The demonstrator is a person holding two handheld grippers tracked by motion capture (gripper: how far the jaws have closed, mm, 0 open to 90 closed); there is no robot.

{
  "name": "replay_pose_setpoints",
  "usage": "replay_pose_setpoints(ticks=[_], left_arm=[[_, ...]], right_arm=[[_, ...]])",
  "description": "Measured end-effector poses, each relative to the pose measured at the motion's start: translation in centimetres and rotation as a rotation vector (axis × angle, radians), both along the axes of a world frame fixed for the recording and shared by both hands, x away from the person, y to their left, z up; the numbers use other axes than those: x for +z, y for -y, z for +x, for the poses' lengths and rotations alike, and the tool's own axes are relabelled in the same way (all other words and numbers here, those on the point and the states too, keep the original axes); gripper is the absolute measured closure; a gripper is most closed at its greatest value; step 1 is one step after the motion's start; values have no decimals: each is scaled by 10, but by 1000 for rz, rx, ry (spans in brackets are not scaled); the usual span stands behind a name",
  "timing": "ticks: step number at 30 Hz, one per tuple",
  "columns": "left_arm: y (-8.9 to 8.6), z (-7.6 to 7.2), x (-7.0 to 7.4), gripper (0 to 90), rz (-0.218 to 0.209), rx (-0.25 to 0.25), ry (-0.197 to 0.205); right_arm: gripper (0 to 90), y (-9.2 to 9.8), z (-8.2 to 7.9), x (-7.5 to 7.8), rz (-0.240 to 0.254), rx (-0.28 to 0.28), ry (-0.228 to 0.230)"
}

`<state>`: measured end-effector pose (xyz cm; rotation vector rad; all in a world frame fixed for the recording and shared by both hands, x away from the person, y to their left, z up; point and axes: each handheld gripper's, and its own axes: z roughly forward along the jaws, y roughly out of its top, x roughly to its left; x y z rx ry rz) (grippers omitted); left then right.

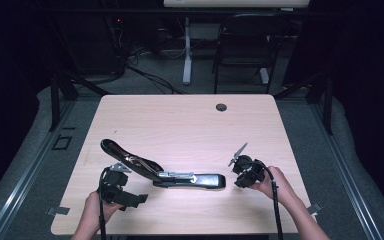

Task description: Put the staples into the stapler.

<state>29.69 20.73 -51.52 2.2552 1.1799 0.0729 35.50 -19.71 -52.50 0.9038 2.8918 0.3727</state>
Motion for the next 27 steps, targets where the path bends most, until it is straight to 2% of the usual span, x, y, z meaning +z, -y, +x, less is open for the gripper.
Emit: replay_pose_setpoints(ticks=[1,3,4,5,6,7,8,9,10,11,13,17,20,21,22,27], left_arm=[[0,0,0,2,-2,1,-1],[0,0,0,2,-1,1,0],[0,0,0,2,-2,0,0],[0,0,0,2,-2,0,0],[0,0,0,1,-2,0,-1],[0,0,0,2,-2,0,-1],[0,0,0,2,-1,1,0],[0,0,0,2,-3,2,0],[0,1,0,1,-2,3,2],[0,1,0,2,-3,6,1],[-1,1,0,2,-1,8,1],[-1,0,0,1,-1,9,3],[-1,0,0,2,1,13,4],[-1,0,0,1,0,14,2],[-2,1,0,2,7,5,1],[-2,0,-1,2,4,5,-2]], right_arm=[[779,-1,0,0,10,5,3],[779,-2,0,1,-4,10,9],[779,-3,-1,1,11,5,7],[779,-4,-1,5,-42,7,21],[779,-4,-1,2,9,8,11],[779,-4,-1,2,15,12,13],[780,-5,-2,5,-27,13,20],[780,-5,-2,3,9,16,17],[779,-6,-2,5,-16,13,16],[780,-6,-2,3,16,17,10],[780,-7,-3,4,2,19,12],[780,-9,-3,5,7,25,16],[780,-9,-3,6,28,22,17],[780,-10,-4,7,22,22,23],[780,-11,-5,8,9,13,54],[780,-14,-5,9,34,12,61]])
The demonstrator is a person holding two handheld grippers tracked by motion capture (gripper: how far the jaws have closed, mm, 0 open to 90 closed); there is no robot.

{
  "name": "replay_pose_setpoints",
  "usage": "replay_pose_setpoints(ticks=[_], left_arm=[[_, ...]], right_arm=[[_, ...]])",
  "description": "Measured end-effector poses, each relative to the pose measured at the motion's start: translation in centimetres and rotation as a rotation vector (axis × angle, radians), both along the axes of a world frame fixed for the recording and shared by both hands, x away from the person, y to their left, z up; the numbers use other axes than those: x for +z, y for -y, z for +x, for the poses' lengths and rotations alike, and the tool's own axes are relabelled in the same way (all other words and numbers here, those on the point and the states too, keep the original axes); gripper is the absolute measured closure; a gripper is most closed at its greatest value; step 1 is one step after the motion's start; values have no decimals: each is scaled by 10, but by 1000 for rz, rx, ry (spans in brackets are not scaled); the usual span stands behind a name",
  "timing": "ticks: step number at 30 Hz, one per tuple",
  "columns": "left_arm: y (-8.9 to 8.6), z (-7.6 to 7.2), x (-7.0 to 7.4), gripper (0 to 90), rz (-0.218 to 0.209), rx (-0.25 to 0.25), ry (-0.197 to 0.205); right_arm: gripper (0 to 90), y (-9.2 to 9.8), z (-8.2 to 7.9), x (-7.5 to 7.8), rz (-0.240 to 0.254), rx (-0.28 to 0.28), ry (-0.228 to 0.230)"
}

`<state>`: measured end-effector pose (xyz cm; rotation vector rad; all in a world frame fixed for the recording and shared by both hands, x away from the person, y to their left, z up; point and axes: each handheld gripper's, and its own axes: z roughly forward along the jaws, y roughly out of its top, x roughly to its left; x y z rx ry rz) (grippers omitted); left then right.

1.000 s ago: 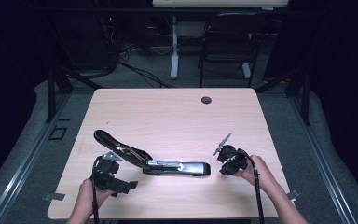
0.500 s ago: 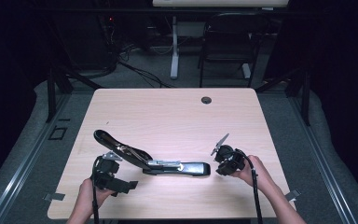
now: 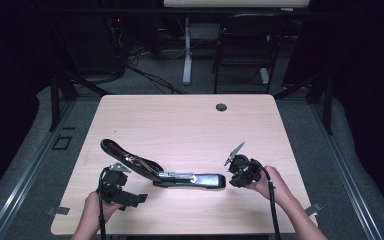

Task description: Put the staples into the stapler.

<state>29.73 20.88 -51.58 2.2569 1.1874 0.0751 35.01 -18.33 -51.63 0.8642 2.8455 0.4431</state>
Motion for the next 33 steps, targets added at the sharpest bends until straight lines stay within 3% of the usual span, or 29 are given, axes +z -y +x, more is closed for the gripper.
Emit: replay_pose_setpoints(ticks=[1,2,3,4,10,14,22,25,29,33], left_arm=[[0,0,0,2,-2,0,-1],[0,0,0,1,-3,-3,-5],[0,0,-1,2,-2,-5,-5],[0,0,0,2,0,-5,-5],[-2,0,0,2,-9,2,-4],[-2,1,0,2,-7,1,-6],[-3,2,-1,1,-10,4,-6],[-2,3,-2,1,13,10,-11],[-3,3,-2,1,-2,7,-10],[-2,3,-2,1,-6,9,-9]], right_arm=[[780,-1,0,1,5,6,2],[780,-2,1,2,18,19,-41],[780,-3,1,2,38,30,-45],[780,-4,0,4,9,33,-35],[780,-7,4,5,34,54,-39],[780,-9,6,4,14,69,-42],[781,-11,10,8,55,96,-38],[781,-11,13,10,67,110,-35],[781,-12,15,13,109,118,-32],[781,-15,17,15,119,132,-31]])
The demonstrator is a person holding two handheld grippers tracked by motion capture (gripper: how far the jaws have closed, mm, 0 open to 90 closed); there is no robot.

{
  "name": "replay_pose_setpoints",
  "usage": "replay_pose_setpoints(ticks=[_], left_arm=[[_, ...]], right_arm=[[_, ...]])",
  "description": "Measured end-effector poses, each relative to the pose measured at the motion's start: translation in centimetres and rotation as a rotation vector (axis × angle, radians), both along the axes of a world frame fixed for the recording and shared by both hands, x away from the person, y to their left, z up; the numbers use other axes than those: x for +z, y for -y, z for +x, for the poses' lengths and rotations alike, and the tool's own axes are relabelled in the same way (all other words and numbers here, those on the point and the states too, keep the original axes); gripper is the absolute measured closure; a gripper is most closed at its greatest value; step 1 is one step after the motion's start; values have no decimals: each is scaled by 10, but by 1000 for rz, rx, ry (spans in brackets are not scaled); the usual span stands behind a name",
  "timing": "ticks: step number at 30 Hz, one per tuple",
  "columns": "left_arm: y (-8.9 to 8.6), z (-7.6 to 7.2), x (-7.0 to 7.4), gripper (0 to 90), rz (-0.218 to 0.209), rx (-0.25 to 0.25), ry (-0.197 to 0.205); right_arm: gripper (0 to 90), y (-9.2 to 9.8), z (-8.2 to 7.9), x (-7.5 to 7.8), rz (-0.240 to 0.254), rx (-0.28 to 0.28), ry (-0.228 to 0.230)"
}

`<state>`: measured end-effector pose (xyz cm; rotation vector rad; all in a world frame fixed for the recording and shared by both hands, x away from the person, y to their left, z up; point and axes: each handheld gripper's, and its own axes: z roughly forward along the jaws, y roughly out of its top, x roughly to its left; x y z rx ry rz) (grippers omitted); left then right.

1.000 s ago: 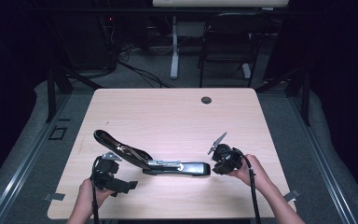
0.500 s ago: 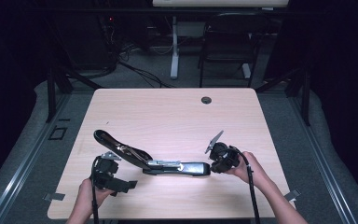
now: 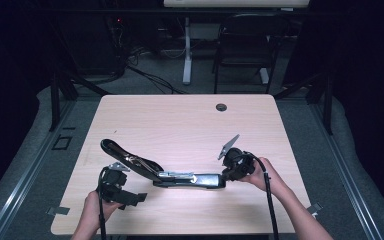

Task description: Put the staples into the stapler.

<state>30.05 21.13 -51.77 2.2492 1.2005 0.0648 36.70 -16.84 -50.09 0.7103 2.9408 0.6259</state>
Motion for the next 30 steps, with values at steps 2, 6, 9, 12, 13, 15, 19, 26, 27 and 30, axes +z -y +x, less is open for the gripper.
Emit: replay_pose_setpoints(ticks=[2,6,9,12,13,15,19,26,27,30], left_arm=[[-1,0,0,1,1,0,0],[-1,0,0,1,0,0,-3],[-1,0,0,1,-1,1,-1],[-1,0,0,1,0,0,-1],[-1,0,0,1,0,-2,-3],[-1,0,0,1,0,-1,-3],[-1,0,0,1,-2,-2,-3],[-1,0,0,1,-2,0,-2],[-1,0,0,1,-3,0,-2],[-1,0,0,1,-3,0,-2]], right_arm=[[781,-2,2,1,18,5,1],[781,-7,4,2,29,16,0],[781,-10,7,3,39,26,1],[781,-15,9,3,44,36,-2],[781,-16,9,3,48,40,-3],[781,-19,10,3,54,48,0],[781,-26,12,4,57,67,3],[781,-39,17,9,68,103,16],[781,-41,17,9,68,107,18],[781,-47,18,11,76,121,23]])
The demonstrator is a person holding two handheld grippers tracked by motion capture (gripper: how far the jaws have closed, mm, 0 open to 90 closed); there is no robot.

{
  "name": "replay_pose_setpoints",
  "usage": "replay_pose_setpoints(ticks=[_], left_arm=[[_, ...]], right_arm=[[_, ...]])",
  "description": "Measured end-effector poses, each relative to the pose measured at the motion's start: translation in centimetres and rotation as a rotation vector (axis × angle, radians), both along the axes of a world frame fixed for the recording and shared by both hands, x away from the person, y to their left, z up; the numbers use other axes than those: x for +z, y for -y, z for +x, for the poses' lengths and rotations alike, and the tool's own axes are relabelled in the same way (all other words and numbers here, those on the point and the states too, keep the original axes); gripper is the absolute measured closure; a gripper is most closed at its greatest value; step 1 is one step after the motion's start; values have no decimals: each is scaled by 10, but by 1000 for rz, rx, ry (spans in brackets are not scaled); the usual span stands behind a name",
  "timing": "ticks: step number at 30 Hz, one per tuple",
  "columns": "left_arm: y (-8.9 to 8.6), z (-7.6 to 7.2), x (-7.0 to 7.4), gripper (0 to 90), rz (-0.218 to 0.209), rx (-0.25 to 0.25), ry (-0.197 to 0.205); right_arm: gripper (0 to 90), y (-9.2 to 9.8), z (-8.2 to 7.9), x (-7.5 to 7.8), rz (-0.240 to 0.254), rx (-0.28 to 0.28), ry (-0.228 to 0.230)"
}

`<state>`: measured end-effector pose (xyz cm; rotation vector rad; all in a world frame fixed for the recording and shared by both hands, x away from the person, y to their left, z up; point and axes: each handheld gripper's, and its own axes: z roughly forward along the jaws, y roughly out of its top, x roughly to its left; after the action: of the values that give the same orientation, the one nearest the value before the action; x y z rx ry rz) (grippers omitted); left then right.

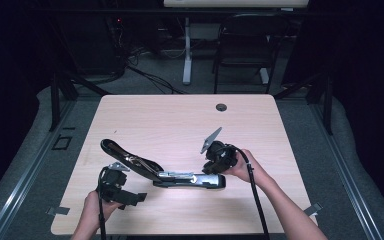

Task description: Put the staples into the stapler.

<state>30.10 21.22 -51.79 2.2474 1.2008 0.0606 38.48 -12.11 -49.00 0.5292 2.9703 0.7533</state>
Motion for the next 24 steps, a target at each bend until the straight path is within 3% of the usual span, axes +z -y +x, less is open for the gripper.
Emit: replay_pose_setpoints(ticks=[15,24], left_arm=[[0,0,0,1,0,-3,-2],[0,0,0,1,-1,-3,-2]], right_arm=[[781,-33,7,-3,41,71,-7],[781,-47,11,-12,40,102,-17]])
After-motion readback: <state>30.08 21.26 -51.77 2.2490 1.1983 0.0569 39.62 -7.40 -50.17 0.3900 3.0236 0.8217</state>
